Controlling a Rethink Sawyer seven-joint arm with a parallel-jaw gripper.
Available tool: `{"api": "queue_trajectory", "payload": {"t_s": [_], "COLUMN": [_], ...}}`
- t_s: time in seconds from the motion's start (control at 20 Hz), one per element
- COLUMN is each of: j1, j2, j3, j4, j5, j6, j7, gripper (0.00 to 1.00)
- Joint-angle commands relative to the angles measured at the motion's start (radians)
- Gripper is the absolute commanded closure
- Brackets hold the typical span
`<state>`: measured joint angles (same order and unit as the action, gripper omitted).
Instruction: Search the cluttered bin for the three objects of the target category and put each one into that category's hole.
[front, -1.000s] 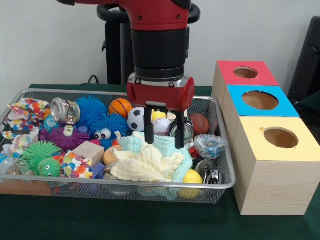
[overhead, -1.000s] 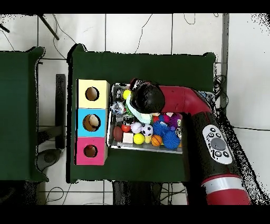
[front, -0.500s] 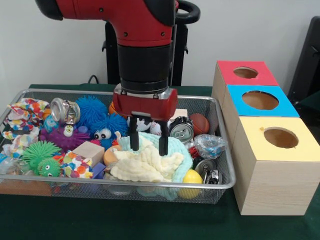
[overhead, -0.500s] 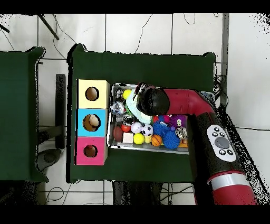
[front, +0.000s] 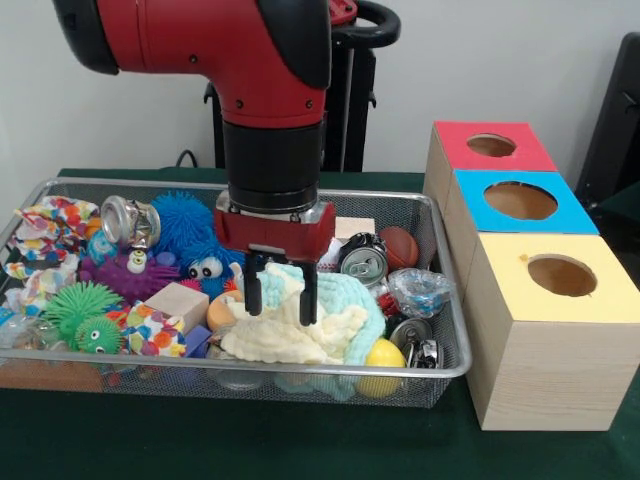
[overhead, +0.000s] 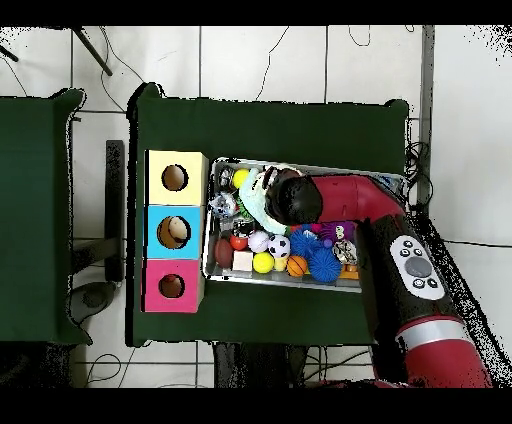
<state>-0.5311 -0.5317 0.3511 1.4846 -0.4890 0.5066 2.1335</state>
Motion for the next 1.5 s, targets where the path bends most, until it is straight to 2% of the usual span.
{"api": "queue_trajectory", "payload": {"t_s": [0.05,0.4,0.85,1.2,1.5], "j1": [0.043,0.066,0.122,0.174,0.191], "j2": [0.074,0.071,0.083,0.106,0.182], "j3": [0.036,0.014,-0.046,-0.101,-0.144], "j4": [0.018,0.087,0.113,0.110,0.059], "j5": [-0.086,-0.080,-0.078,-0.072,-0.090], "j6": [-0.070,-0.088,-0.163,-0.208,-0.252], "j7": [-0.080,-0.015,0.066,0.092,0.061], "gripper": [0.00,0.00,0.00,0.00,0.00]}}
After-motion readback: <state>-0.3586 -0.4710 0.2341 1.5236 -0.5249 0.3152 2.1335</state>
